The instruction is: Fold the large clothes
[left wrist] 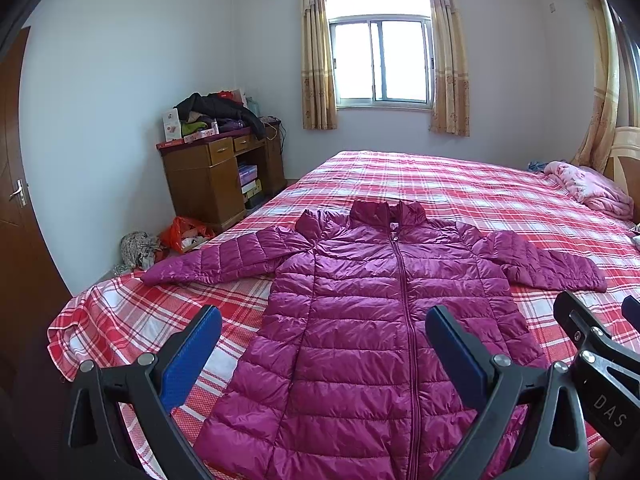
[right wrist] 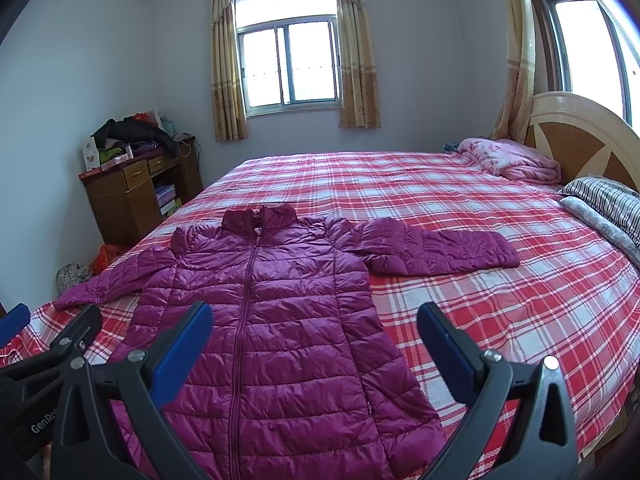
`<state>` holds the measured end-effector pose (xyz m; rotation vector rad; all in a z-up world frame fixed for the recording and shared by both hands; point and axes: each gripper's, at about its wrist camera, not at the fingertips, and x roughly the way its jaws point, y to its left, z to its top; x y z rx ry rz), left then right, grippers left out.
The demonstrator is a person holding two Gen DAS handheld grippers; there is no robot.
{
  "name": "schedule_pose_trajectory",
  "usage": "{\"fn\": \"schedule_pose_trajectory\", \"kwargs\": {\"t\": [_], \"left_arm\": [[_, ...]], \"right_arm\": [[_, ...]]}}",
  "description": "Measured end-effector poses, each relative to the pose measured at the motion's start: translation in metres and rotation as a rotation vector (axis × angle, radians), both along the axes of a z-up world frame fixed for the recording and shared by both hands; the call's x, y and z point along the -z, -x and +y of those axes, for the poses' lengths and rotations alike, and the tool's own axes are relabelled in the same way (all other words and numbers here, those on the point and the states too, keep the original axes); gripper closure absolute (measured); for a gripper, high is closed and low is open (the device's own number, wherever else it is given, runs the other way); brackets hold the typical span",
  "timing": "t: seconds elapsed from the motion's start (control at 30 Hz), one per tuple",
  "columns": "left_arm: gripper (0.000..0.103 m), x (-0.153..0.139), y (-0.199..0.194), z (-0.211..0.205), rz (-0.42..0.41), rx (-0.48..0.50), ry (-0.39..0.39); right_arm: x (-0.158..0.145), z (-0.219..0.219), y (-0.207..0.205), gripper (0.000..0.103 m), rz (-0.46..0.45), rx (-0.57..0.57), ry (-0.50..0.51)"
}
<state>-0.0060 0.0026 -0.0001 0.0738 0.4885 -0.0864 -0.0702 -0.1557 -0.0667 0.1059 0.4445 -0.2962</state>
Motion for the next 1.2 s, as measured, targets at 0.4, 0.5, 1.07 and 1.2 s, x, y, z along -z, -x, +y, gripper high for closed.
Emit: {"fn": "schedule_pose_trajectory", "kwargs": {"t": [0.4,0.5,1.07,1.2], "left_arm": [[0.001,-0.0007,0.0002,0.0005,0.002,0.001,0.002],[0.001,-0.0021,0.0004,0.0004,0.004,0.0,0.001],[0.001,-0.0034,0.0018,-0.0006,-0.005,-0.008,-0.005],[0.001,-0.0034,0.0017,-0.0009,-0.005,-0.007,-0.004]], "right_arm": [[-0.0001,-0.0002,-0.0001,0.0,0.0,0.001,-0.005],[0.0003,-0.0004,-0.0005,0.0,0.003,0.001,-0.005],[0.0002,-0.0007,-0.0002,0.0,0.002,0.001,-0.007],[0.0001,-0.0007,0.0001,0.0,0.001,0.001,-0.009]]}}
